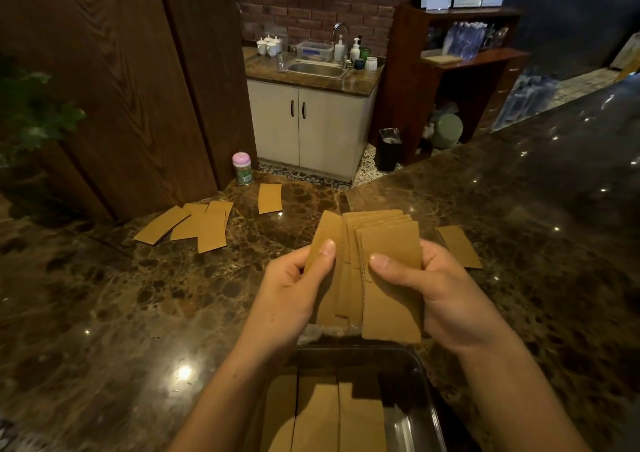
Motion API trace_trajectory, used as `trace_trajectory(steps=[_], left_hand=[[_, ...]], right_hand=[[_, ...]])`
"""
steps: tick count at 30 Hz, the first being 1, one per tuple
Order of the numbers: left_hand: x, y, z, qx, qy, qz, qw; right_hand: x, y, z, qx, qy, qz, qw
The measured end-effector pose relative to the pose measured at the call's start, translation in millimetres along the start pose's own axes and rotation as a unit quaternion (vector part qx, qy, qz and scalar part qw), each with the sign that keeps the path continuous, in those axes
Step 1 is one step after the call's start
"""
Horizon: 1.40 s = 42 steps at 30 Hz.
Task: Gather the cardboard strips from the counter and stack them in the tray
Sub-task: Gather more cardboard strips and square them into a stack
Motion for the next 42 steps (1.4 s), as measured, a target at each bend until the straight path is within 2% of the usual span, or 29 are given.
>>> trace_trajectory(steps=[3, 6, 8, 10, 12, 13, 14, 16, 17, 18, 19, 20, 22, 23, 24, 27, 29, 31, 33, 36, 39, 42], left_hand=[[0.5, 0.3, -1.1, -0.001, 0.041, 0.007, 0.999], [3.0, 2.1, -0.5, 0.018, 0.093, 0.017, 0.995], [3.3, 3.3, -2.3, 0.082, 0.125, 0.010, 0.989], [4.4, 6.1, -4.9, 0.147, 0.136, 0.004, 0.980], [6.3, 6.3, -5.9, 0.157, 0.132, 0.009, 0.979], [7.4, 5.1, -4.2, 0.151, 0.127, 0.021, 0.980], [7.9, 4.4, -1.5, 0.151, 0.121, 0.031, 0.981], [7.7, 3.1, -1.0, 0.173, 0.111, 0.029, 0.978], [6.4, 4.3, -1.4, 0.187, 0.105, 0.025, 0.976], [4.9, 6.6, -1.9, 0.197, 0.100, 0.023, 0.975], [3.8, 9.5, -3.1, 0.196, 0.095, 0.024, 0.976], [3.4, 12.3, -3.7, 0.182, 0.087, 0.031, 0.979], [4.1, 16.3, -3.6, 0.116, 0.065, 0.064, 0.989], [5.0, 16.8, -2.9, 0.077, 0.059, 0.086, 0.992], [5.8, 16.1, -1.7, 0.045, 0.056, 0.111, 0.991], [8.6, 10.0, 1.0, -0.038, 0.051, 0.186, 0.980], [9.2, 8.5, 0.9, -0.071, 0.046, 0.185, 0.979], [7.1, 11.9, -1.0, -0.086, 0.026, 0.124, 0.988], [2.7, 18.3, -2.7, -0.084, -0.011, 0.022, 0.996], [-3.6, 24.0, -1.6, 0.025, -0.037, -0.108, 0.993], [-9.3, 18.2, 1.1, 0.117, -0.053, -0.177, 0.976], [-11.9, 14.5, 1.9, 0.091, -0.080, -0.206, 0.971]], right_hand=[[3.0, 1.1, 14.0, 0.118, 0.109, -0.007, 0.987], [9.3, 3.5, 28.6, 0.262, 0.248, 0.031, 0.932], [14.0, 6.0, 33.3, 0.381, 0.302, 0.102, 0.868], [18.0, 8.1, 32.6, 0.516, 0.319, 0.157, 0.779], [21.7, 6.9, 29.1, 0.615, 0.333, 0.178, 0.692], [23.2, 5.2, 27.9, 0.644, 0.338, 0.184, 0.661], [24.3, 4.3, 27.8, 0.659, 0.340, 0.188, 0.644], [26.3, 6.7, 29.4, 0.670, 0.335, 0.186, 0.635], [27.6, 9.2, 30.3, 0.669, 0.330, 0.185, 0.639], [29.3, 11.9, 31.2, 0.658, 0.314, 0.180, 0.660], [31.1, 14.6, 32.1, 0.629, 0.279, 0.175, 0.704], [32.3, 16.4, 33.3, 0.574, 0.233, 0.170, 0.766], [30.9, 17.3, 38.2, 0.416, 0.153, 0.148, 0.884], [27.2, 18.7, 40.0, 0.362, 0.118, 0.131, 0.916], [21.7, 21.6, 40.0, 0.331, 0.085, 0.121, 0.932], [6.1, 23.9, 37.4, 0.314, 0.031, 0.111, 0.942], [-0.7, 21.1, 34.6, 0.310, 0.021, 0.096, 0.946], [-4.3, 19.7, 30.2, 0.279, 0.033, 0.057, 0.958], [-5.5, 19.1, 25.6, 0.233, 0.053, -0.001, 0.971], [-3.5, 15.1, 11.3, 0.212, 0.059, -0.029, 0.975], [3.2, 9.5, -2.1, 0.226, 0.035, 0.002, 0.973], [7.3, 11.9, 0.1, 0.210, 0.042, 0.008, 0.977]])
Point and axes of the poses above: each hand's wrist, its own x-axis away from the middle knuckle, its own y-axis out of the back of the hand, z = x × y, the point moved 2 cm from there along -x, towards the middle knuckle, and after that the axes turned 4 degrees about -z, right-handed, at the moved point
